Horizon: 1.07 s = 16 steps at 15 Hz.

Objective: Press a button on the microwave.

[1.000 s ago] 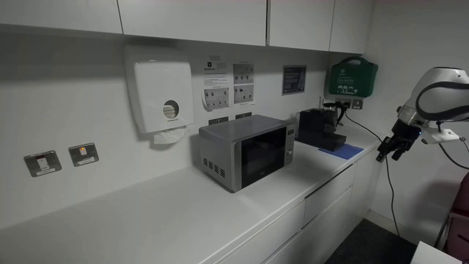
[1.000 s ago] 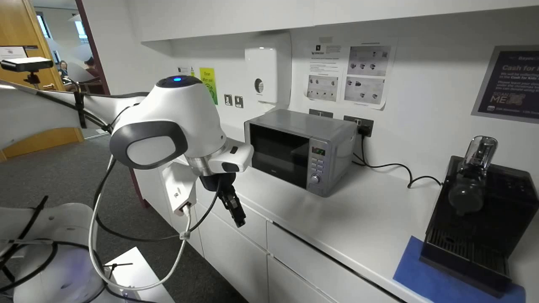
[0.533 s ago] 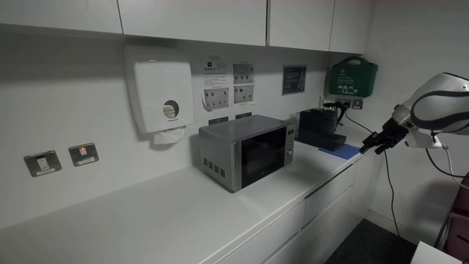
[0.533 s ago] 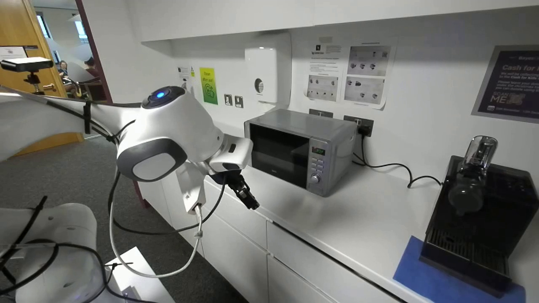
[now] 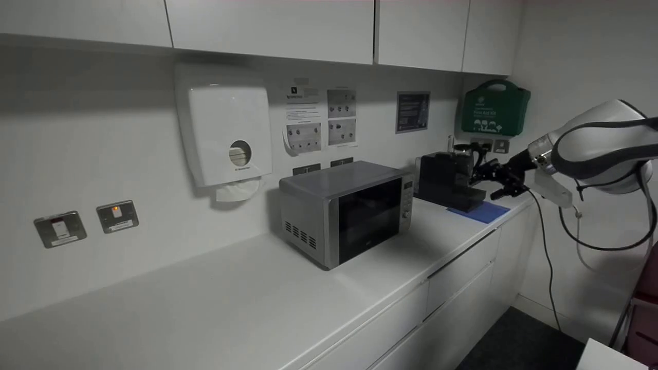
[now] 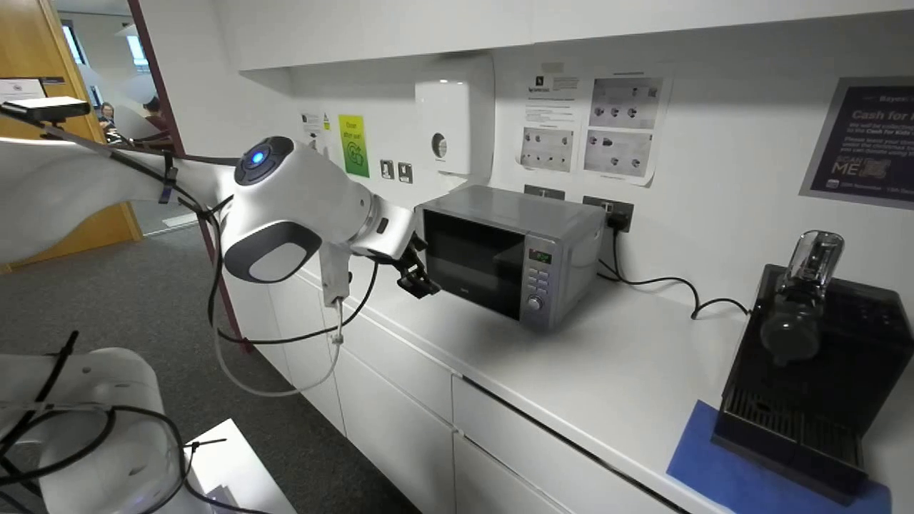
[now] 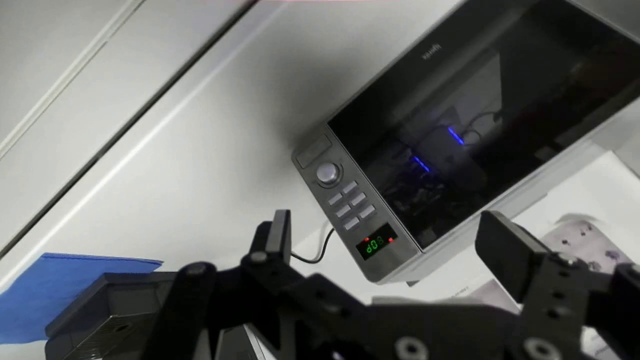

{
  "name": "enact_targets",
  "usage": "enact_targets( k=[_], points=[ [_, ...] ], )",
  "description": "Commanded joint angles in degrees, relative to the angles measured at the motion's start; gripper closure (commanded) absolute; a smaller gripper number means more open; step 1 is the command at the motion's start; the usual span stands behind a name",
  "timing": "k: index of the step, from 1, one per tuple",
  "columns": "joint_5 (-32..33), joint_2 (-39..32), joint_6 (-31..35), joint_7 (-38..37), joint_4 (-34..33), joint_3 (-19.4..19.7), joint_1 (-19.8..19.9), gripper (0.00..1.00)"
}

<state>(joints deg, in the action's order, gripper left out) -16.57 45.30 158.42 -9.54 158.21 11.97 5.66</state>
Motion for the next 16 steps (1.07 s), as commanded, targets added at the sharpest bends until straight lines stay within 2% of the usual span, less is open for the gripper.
enact_targets(
  k=[1, 2, 3, 14, 16],
  points=[
    [-6.1, -3.3, 8.3, -7.6, -2.3, -3.5, -2.7, 0.00],
    [-6.6, -3.4, 6.8, -8.4, -2.7, -3.7, -3.5, 0.00],
    [-4.5, -1.8, 5.4, -6.1, -1.1, -3.3, -1.9, 0.00],
    [-5.5, -2.6, 5.4, -7.8, -1.7, -4.0, -2.8, 0.00],
    [-8.7, -7.4, 17.6, -10.5, -2.1, -4.9, -4.2, 0.00]
  ],
)
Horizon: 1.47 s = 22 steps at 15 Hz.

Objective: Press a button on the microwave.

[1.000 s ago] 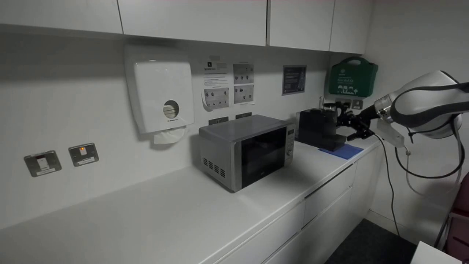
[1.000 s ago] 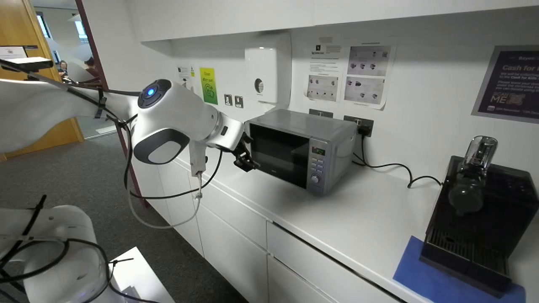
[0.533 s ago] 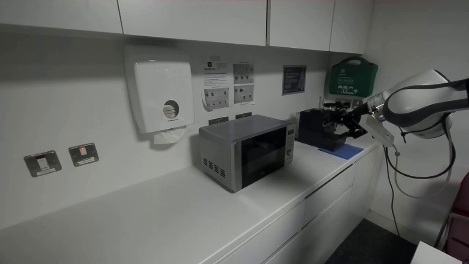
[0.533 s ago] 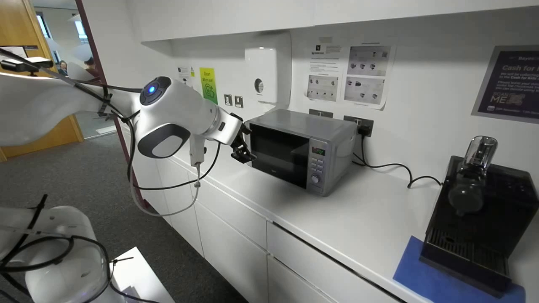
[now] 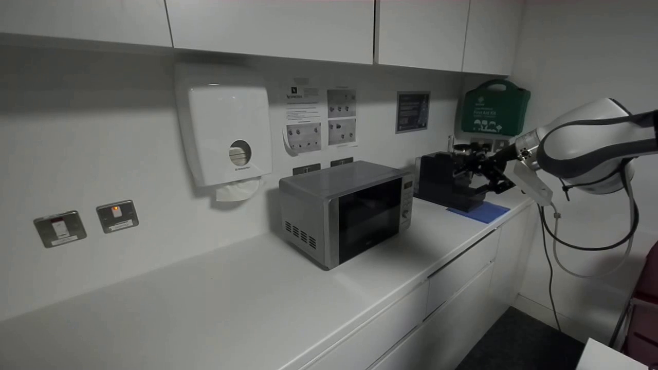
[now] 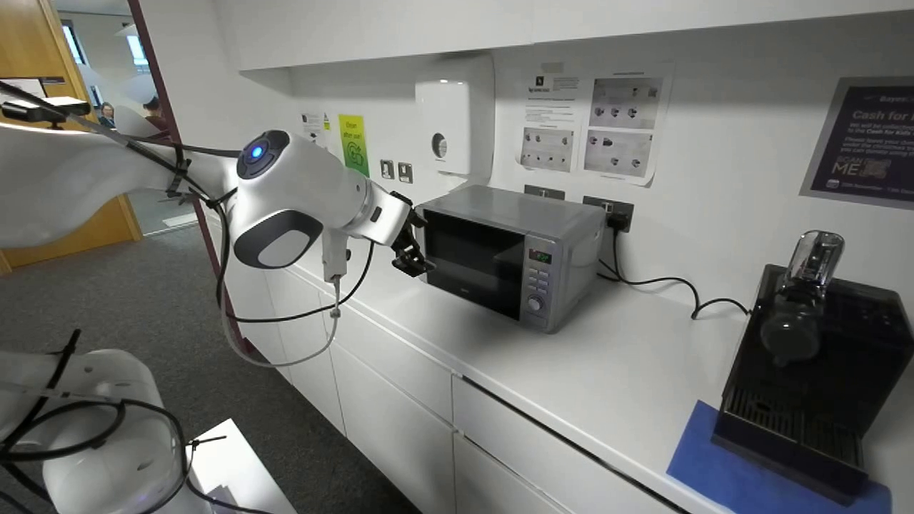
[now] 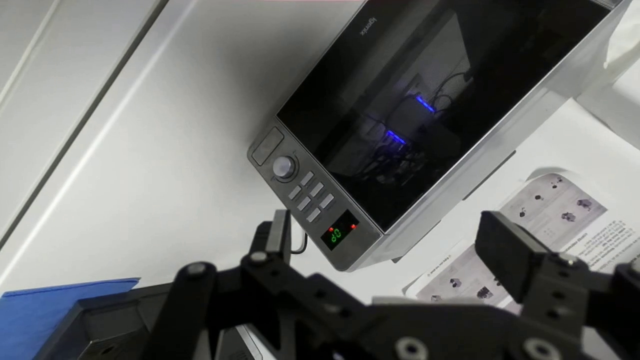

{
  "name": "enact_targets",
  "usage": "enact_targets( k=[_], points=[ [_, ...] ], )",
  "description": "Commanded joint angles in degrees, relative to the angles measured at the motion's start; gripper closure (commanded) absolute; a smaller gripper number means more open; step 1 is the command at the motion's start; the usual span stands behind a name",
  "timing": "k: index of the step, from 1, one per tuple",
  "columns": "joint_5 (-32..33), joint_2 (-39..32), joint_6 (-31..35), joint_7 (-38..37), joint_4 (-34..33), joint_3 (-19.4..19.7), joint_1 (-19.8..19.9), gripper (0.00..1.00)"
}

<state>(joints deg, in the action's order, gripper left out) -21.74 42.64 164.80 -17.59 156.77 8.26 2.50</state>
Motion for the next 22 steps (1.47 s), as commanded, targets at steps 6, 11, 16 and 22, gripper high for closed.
enact_targets(
  k=[6, 11, 16, 22],
  points=[
    [-9.8, -23.2, 29.9, -11.1, -8.3, 3.4, -5.4, 0.00],
    [-12.3, -34.2, 34.9, -21.4, -16.6, 4.8, -3.8, 0.00],
    [-16.3, -37.7, 33.3, -26.7, -26.4, 2.2, 0.4, 0.00],
    [-14.1, -36.5, 33.1, -25.3, -22.2, 3.9, -1.1, 0.00]
  ],
)
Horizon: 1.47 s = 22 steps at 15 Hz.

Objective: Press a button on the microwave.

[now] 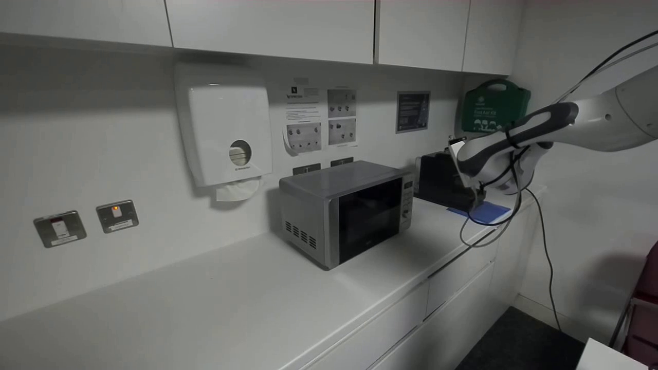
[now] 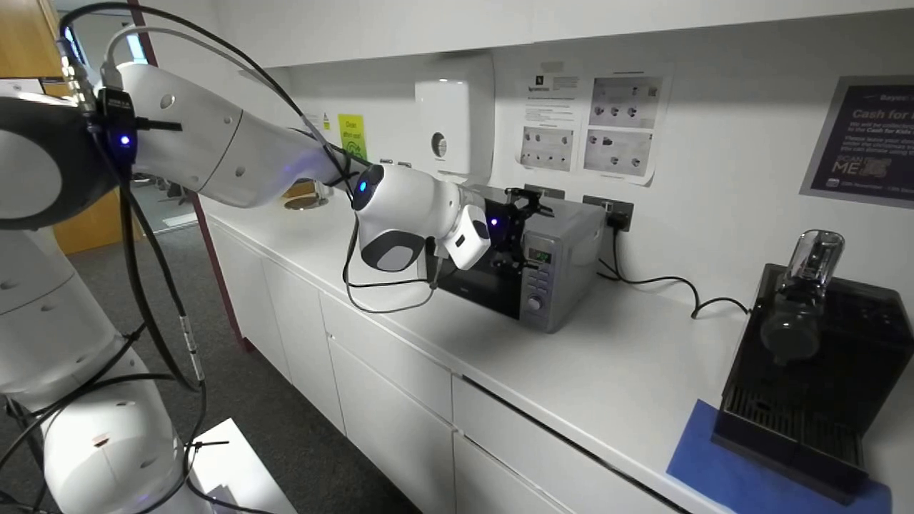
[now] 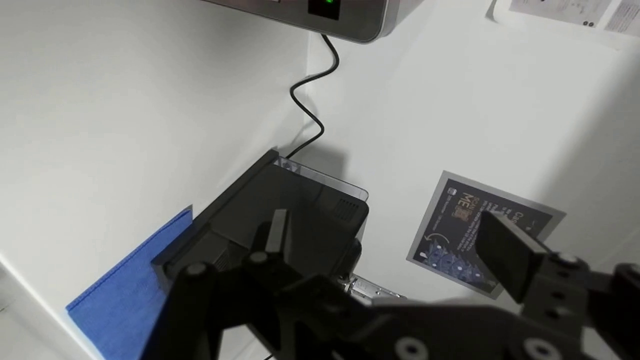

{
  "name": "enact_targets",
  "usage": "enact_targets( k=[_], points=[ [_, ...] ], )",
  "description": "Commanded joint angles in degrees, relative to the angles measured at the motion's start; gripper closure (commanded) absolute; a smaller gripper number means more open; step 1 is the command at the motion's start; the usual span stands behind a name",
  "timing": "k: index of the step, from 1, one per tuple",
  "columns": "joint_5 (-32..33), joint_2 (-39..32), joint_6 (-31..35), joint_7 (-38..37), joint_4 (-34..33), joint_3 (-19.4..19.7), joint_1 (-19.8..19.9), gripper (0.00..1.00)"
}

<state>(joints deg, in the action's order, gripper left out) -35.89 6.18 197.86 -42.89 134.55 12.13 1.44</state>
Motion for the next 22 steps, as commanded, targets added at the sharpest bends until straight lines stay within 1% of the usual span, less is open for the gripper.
enact_targets(
  k=[1, 7, 8, 9, 12, 13, 14, 16, 17, 18, 19, 20, 22],
  points=[
    [0.0, 0.0, 0.0, 0.0, 0.0, 0.0, 0.0, 0.00],
    [0.0, 0.0, 0.0, 0.0, 0.1, 0.0, 0.0, 0.00],
    [0.9, -1.0, -0.6, -0.7, -0.4, 0.4, -0.5, 0.00],
    [2.8, -0.5, -3.1, -2.4, -0.5, 1.2, -1.7, 0.00],
    [3.7, -1.8, -9.1, -5.5, -1.8, 2.3, -4.8, 0.00],
    [2.6, -2.4, -9.6, -5.6, -2.3, 2.4, -5.5, 0.25],
    [2.1, -2.6, -10.9, -5.6, -2.6, 2.7, -6.3, 0.26],
    [1.2, -3.3, -11.1, -5.2, -3.1, 3.2, -7.4, 0.42],
    [1.2, -4.1, -9.9, -5.2, -3.5, 3.2, -7.5, 0.50],
    [1.2, -5.3, -7.2, -5.0, -3.9, 3.3, -7.6, 0.59],
    [1.2, -6.1, -6.4, -5.2, -4.1, -1.2, -2.6, 0.66],
    [1.1, -6.9, -5.7, -5.3, -4.7, -1.4, -2.2, 0.75],
    [1.0, -8.8, -4.7, -5.3, -6.0, -2.2, -0.8, 0.90]
  ],
)
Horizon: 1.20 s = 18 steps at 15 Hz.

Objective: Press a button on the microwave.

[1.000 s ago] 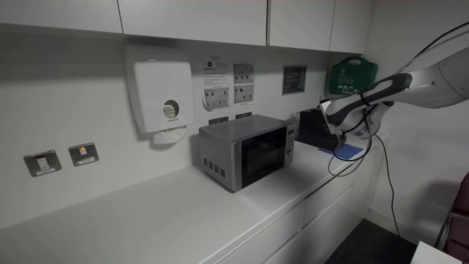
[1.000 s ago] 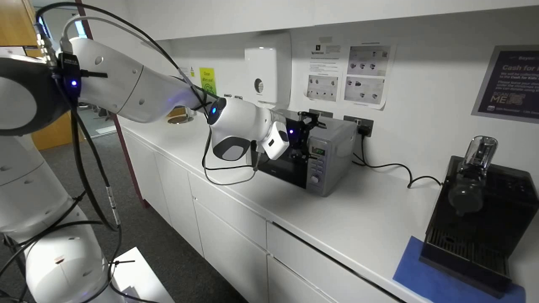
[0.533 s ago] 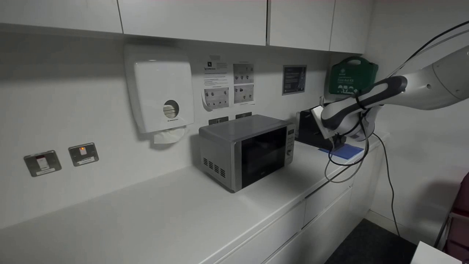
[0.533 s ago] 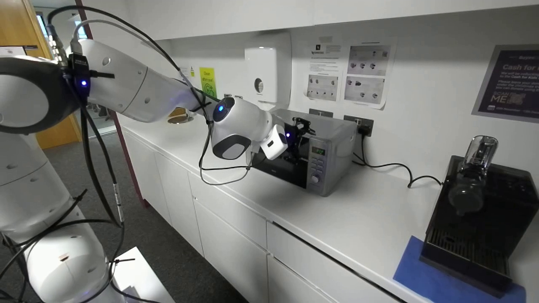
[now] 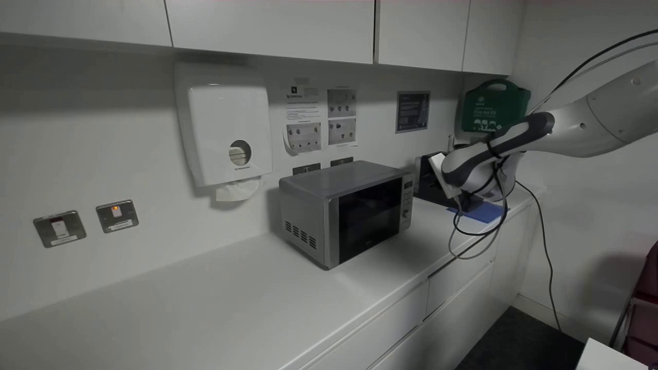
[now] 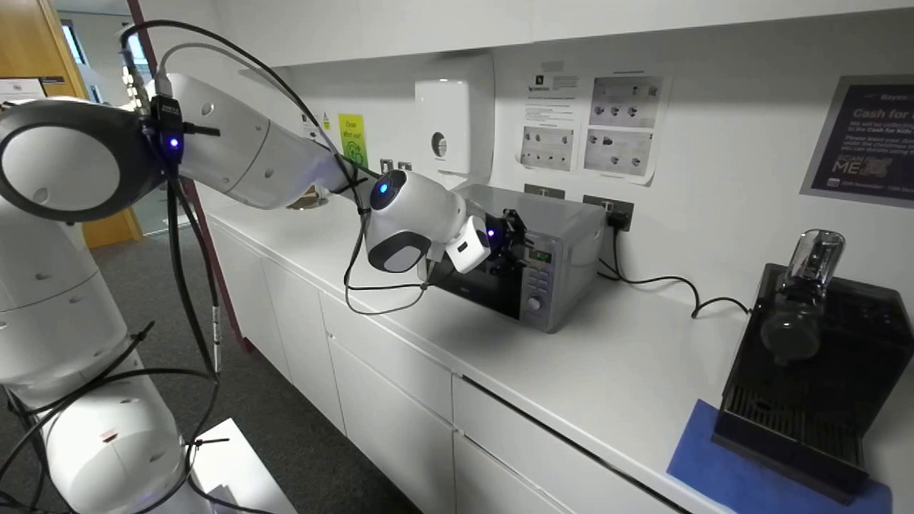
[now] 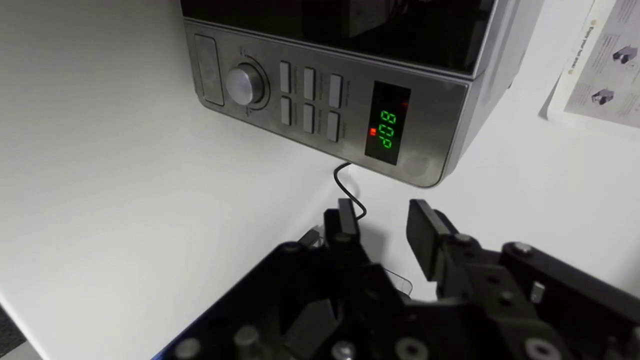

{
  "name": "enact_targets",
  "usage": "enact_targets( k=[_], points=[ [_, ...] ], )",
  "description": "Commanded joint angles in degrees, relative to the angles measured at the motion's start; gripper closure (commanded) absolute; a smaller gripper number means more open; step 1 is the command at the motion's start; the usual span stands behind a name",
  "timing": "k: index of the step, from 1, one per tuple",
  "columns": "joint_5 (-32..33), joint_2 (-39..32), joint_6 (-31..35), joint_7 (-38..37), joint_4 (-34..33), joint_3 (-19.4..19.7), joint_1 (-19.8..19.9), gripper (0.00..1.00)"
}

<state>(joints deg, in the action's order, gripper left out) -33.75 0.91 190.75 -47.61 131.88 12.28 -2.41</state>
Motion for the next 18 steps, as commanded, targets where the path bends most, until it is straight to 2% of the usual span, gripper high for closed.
enact_targets(
  k=[1, 10, 11, 18],
  points=[
    [-1.1, -4.5, 2.7, -0.5, -3.9, -2.7, 3.7, 0.99],
    [-1.0, -13.8, 3.9, -0.2, -9.9, -4.6, 5.4, 1.00],
    [1.0, -14.6, 4.8, -1.7, -10.2, -5.8, 6.7, 1.00],
    [3.8, -19.0, 8.9, -2.7, -12.0, -10.3, 10.8, 1.00]
  ],
)
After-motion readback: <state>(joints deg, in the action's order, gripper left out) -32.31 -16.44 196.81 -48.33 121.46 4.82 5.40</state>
